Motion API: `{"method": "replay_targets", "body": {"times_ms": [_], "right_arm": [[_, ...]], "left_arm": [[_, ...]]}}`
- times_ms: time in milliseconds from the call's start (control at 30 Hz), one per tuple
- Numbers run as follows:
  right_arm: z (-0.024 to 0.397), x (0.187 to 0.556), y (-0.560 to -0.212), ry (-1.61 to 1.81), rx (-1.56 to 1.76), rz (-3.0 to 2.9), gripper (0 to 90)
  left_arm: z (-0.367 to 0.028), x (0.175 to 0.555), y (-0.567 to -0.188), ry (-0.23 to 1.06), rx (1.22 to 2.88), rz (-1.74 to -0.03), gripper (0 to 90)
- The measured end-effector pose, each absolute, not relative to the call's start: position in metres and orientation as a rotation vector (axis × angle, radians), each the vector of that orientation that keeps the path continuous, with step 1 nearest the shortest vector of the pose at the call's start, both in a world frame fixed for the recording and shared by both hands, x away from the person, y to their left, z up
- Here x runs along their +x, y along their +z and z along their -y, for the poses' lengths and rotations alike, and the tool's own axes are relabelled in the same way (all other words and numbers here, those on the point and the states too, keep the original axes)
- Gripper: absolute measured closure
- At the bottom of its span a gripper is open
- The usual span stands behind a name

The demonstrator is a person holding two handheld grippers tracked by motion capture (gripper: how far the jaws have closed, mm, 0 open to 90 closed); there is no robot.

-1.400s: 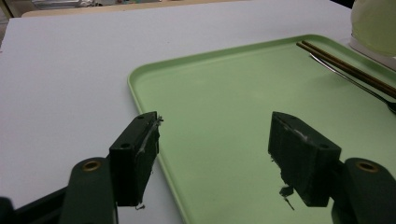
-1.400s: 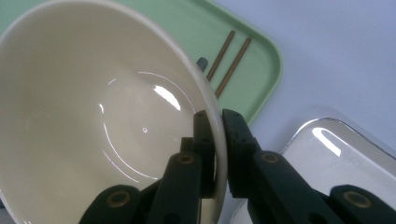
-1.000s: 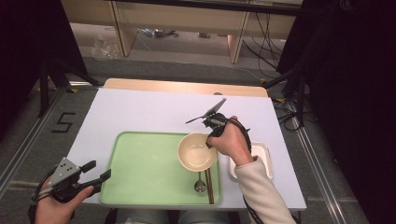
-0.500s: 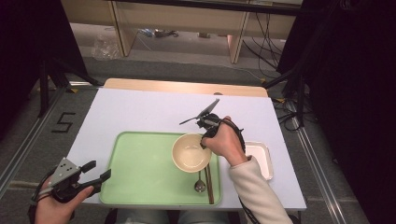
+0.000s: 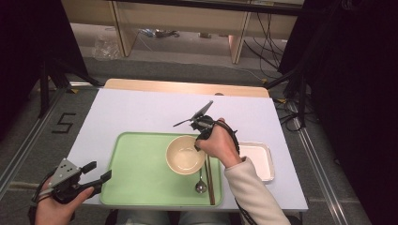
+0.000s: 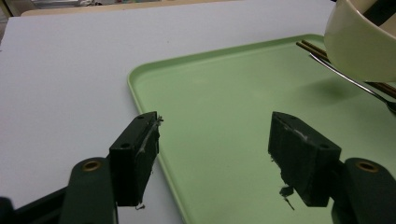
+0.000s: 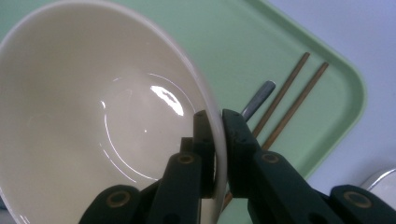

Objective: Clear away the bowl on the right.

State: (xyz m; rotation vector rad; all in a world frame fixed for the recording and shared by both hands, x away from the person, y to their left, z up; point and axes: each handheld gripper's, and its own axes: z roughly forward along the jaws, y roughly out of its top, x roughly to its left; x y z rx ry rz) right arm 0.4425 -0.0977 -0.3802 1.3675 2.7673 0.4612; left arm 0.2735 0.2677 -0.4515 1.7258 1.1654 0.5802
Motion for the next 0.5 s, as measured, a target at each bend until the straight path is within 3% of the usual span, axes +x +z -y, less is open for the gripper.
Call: {"method": "replay_targets", "body": {"times_ms": [500], "right_arm": [[0.083,0.441,-0.394,0.423,1.34,-2.809,85.2]], "left_arm": [[-0.268,0.273,-0.451,0.58,1.726,-1.168,33.4]]}}
